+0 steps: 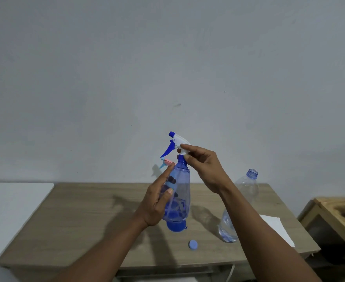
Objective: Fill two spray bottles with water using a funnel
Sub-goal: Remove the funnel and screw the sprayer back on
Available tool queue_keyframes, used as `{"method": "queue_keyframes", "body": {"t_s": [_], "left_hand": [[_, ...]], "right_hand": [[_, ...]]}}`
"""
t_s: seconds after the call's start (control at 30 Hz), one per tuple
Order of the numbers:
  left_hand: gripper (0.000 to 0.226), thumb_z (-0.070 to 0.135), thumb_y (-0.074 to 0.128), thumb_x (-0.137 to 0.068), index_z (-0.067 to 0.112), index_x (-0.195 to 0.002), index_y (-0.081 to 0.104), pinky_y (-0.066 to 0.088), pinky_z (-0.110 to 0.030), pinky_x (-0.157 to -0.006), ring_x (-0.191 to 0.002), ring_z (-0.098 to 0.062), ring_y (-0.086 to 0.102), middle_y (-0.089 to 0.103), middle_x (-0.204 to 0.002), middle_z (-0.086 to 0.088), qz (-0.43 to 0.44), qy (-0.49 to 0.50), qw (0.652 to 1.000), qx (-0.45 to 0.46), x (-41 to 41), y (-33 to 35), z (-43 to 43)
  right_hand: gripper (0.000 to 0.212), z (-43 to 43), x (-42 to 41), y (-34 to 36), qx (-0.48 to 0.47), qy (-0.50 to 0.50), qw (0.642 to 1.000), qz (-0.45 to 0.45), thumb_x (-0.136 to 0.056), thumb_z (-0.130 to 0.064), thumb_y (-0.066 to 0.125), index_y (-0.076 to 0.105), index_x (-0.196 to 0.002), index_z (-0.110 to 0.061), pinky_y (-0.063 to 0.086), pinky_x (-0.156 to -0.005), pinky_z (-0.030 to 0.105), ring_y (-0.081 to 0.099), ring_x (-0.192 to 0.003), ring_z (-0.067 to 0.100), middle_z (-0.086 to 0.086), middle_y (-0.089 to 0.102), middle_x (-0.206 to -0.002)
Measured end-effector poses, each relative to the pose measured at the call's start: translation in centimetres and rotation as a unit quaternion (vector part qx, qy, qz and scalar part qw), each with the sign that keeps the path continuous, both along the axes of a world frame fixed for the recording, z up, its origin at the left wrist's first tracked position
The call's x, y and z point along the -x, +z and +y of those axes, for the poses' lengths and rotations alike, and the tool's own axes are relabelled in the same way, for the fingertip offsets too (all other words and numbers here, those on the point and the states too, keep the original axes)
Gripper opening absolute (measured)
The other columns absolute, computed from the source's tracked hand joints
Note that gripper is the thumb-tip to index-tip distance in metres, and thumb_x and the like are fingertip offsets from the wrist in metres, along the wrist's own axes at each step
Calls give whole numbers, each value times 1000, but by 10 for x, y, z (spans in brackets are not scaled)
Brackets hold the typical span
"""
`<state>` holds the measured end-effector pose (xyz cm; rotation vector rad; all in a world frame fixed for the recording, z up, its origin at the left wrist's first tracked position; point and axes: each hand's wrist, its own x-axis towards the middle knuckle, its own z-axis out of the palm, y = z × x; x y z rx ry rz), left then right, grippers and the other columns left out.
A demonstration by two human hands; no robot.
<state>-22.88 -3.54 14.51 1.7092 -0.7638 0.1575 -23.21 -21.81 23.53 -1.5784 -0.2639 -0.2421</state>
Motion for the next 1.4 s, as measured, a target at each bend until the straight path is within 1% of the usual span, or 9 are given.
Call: {"method": "queue_keyframes", "body": {"t_s": [0.17, 0.37, 0.57, 0.77, 0.87, 0.97, 1.17, 1.3, 1.4], "left_hand": [[58, 45, 42, -96, 36, -152, 29, 51, -52, -98, -122, -26, 56, 50, -141, 1, 0, 13, 999, -31, -3, -3, 1], [60, 42, 42, -97, 32, -153, 28, 51, -51, -100, -129, -24, 52, 43, -149, 3, 1, 5, 1000, -24, -1, -4, 4], [58, 45, 40, -96, 39, -152, 27, 53, -47, -95, -120, -25, 55, 51, -138, 2, -7, 22, 999, -36, -3, -3, 1], [60, 46, 42, -96, 38, -153, 25, 53, -51, -96, -125, -26, 54, 45, -146, 1, 3, 12, 999, -34, -4, -7, 4], [59, 48, 41, -96, 41, -152, 25, 54, -50, -95, -122, -26, 55, 47, -143, 2, 4, 21, 999, -34, -6, -6, 4], [59, 48, 41, -97, 38, -153, 25, 52, -51, -98, -127, -28, 52, 45, -147, 2, 5, 18, 999, -31, -8, -9, 4], [59, 46, 43, -96, 39, -152, 26, 53, -54, -95, -126, -29, 54, 44, -148, -3, 9, 16, 999, -31, -9, -7, 6], [60, 39, 45, -97, 42, -152, 24, 56, -49, -92, -122, -28, 55, 46, -144, -1, 3, 23, 999, -43, -12, -8, 4], [61, 40, 45, -95, 45, -152, 23, 57, -44, -87, -109, -25, 59, 51, -132, 2, -10, 37, 998, -54, -12, -12, 2]], "right_hand": [[29, 7, -2, -4, 42, -57, 997, -24, -82, -7, 78, 74, -108, -20, 57, -77, 34, 60, -81, 15, 7, 75, -108], [30, 1, 0, -2, 19, -10, 1000, -8, -98, -2, 57, 73, -111, -22, 56, -84, 25, 68, -107, 16, 3, 75, -113], [28, 12, -2, -4, 43, -72, 996, -36, -84, -8, 77, 74, -109, -19, 56, -74, 28, 62, -80, 14, 6, 75, -106], [31, 6, 2, -3, 13, -15, 1000, 0, -98, -2, 56, 72, -115, -21, 56, -86, 24, 70, -104, 9, -5, 76, -109], [31, 8, 0, -3, 25, -23, 999, -8, -94, -2, 62, 70, -119, -19, 59, -87, 32, 70, -98, 13, 3, 75, -111], [33, 13, -2, -3, 35, -43, 998, -11, -90, -2, 68, 71, -116, -20, 59, -79, 29, 67, -86, 9, 6, 75, -108], [36, 5, 0, 2, 17, 6, 1000, 8, -95, 2, 59, 68, -121, -22, 56, -86, 24, 69, -110, 16, 2, 75, -114], [38, 8, -3, 0, 17, -17, 1000, 5, -93, 2, 62, 68, -121, -22, 56, -93, 30, 71, -106, 16, 0, 76, -110], [39, 10, -5, -2, 25, -33, 999, 6, -93, 3, 62, 67, -121, -23, 56, -91, 27, 72, -101, 10, -4, 76, -106]]}}
